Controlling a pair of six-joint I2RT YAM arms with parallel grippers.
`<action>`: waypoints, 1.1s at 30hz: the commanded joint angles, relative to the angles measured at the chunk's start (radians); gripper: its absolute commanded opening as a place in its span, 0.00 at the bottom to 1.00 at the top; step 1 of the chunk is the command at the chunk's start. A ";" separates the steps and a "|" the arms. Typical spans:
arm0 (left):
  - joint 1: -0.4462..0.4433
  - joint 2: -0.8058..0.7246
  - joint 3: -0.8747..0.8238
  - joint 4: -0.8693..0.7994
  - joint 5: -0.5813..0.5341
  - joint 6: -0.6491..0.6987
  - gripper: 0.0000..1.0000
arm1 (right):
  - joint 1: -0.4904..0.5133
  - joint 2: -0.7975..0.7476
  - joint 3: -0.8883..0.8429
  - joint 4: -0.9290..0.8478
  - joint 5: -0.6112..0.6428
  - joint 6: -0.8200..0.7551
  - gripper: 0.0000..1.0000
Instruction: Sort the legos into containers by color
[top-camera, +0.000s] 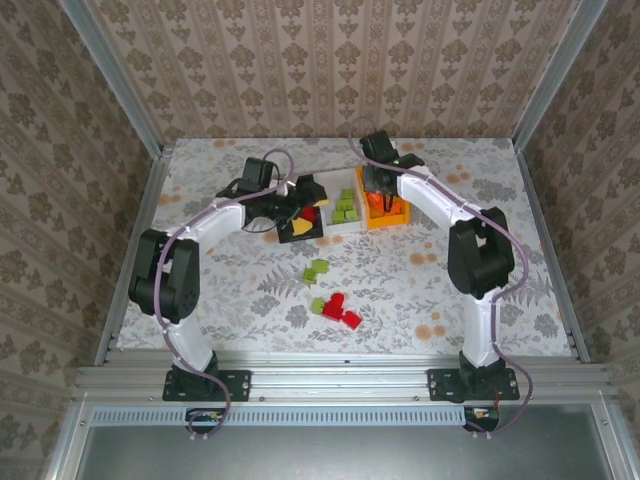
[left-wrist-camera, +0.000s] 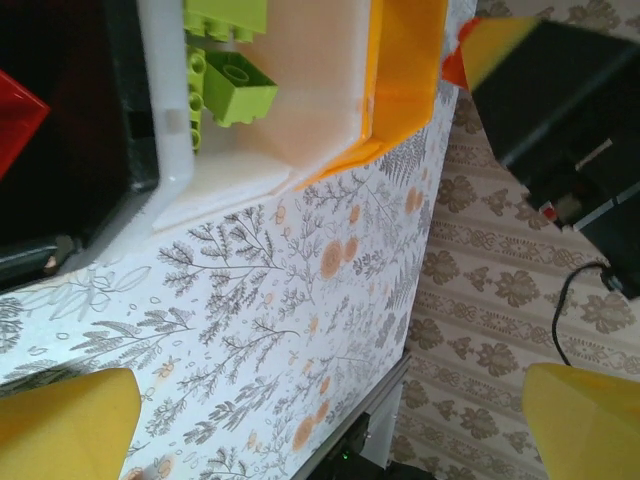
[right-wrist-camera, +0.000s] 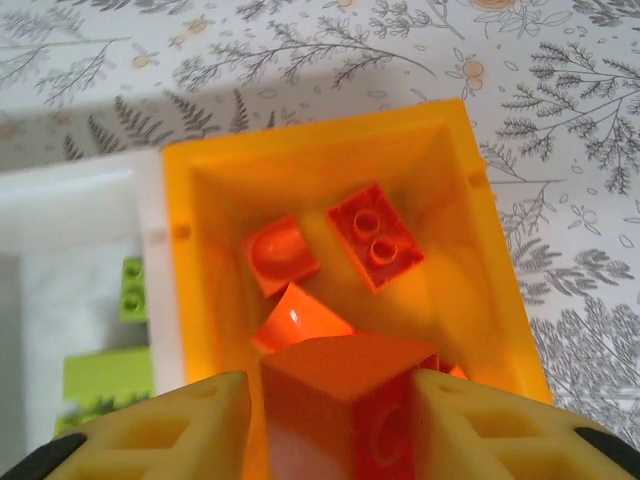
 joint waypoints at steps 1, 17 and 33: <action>0.014 -0.006 0.030 -0.010 0.011 0.028 1.00 | -0.001 -0.002 0.031 -0.078 0.000 -0.005 0.50; 0.244 -0.044 0.001 0.000 -0.014 -0.011 1.00 | 0.405 -0.286 -0.421 0.082 -0.075 0.037 0.60; 0.315 -0.010 -0.036 0.090 0.014 -0.080 1.00 | 0.539 -0.001 -0.283 0.038 -0.199 -0.032 0.61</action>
